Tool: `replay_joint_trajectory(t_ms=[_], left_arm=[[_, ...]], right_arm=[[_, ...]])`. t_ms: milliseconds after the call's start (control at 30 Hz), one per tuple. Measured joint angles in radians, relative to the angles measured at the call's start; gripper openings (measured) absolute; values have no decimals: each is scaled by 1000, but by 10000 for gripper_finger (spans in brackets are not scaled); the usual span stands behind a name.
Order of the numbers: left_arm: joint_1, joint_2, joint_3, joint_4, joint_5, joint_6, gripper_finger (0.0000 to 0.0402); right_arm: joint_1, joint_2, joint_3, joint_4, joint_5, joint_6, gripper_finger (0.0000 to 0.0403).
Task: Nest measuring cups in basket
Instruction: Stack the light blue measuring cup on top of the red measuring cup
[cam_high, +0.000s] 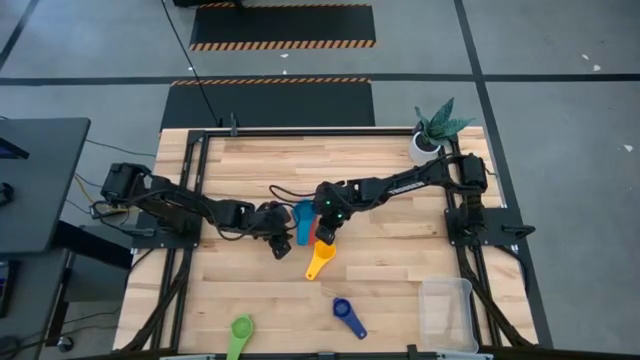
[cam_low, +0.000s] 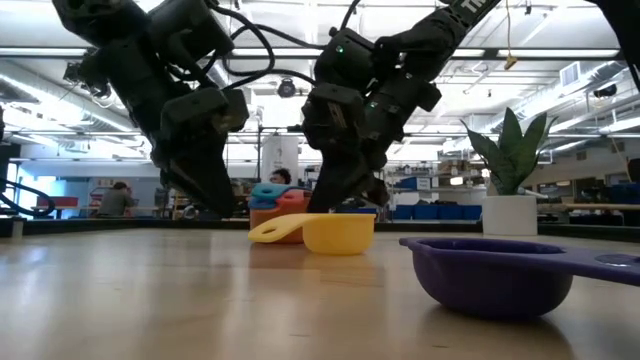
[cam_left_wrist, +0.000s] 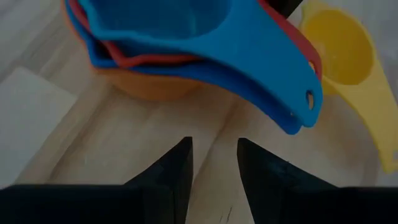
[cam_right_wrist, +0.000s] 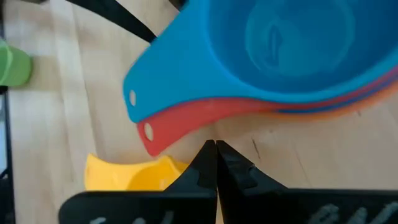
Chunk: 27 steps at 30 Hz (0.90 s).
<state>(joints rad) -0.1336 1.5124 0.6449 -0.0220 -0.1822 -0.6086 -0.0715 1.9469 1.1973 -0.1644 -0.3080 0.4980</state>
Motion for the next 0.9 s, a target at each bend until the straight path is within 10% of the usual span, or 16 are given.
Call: replay_joint_trajectory(t_ms=[900], left_arm=[[49,101,1,220,102,96,133]], right_arm=[[3,-12,0,22,-27,-9,0]])
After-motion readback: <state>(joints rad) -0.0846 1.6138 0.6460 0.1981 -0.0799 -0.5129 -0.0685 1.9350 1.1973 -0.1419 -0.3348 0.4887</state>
